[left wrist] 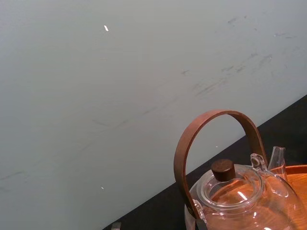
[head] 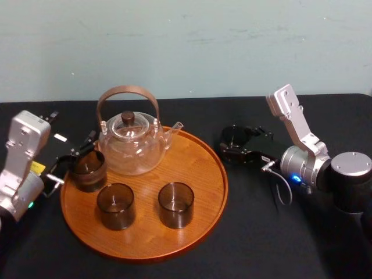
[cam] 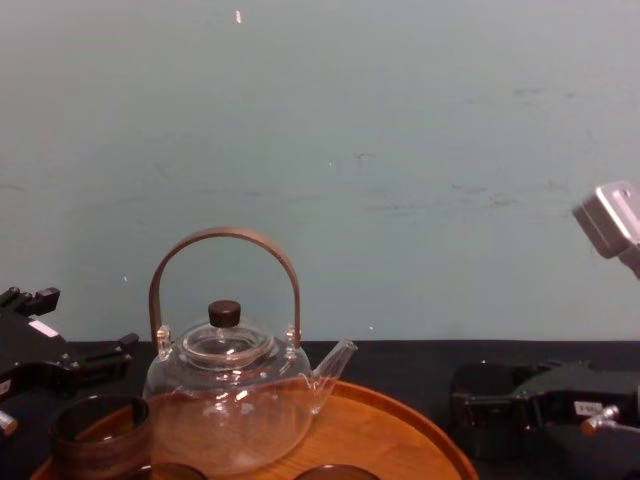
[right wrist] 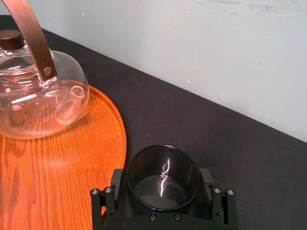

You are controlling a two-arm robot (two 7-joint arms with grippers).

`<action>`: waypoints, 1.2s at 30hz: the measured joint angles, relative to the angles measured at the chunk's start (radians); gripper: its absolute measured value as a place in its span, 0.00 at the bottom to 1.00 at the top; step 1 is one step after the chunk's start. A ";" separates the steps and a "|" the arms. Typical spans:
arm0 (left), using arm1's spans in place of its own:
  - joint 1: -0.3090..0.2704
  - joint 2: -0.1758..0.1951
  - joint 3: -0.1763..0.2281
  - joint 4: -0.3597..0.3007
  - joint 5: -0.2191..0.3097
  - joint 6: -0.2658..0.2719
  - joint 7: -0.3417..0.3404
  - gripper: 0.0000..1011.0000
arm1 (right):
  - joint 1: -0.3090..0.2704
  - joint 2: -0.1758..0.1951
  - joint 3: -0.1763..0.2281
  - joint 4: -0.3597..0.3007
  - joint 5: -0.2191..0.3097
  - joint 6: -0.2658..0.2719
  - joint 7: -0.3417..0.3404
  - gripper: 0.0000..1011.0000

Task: Pick up the glass from the table and place it on the tray.

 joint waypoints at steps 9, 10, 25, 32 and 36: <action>0.000 0.000 0.000 0.000 0.000 0.000 0.000 0.99 | 0.003 -0.004 -0.002 0.007 -0.009 0.006 -0.003 0.99; 0.000 0.000 0.000 0.000 0.000 0.000 0.000 0.99 | 0.003 -0.004 -0.002 0.007 -0.009 0.006 -0.003 0.99; 0.000 0.000 0.000 0.000 0.000 0.000 0.000 0.99 | 0.003 -0.003 -0.002 0.006 -0.007 0.004 -0.002 0.90; 0.000 0.000 0.000 0.000 0.000 0.000 0.000 0.99 | 0.003 -0.003 -0.002 0.005 -0.006 0.004 -0.002 0.89; 0.000 0.000 0.000 0.000 0.000 0.000 0.000 0.99 | 0.002 -0.003 -0.002 0.005 -0.005 0.003 -0.002 0.89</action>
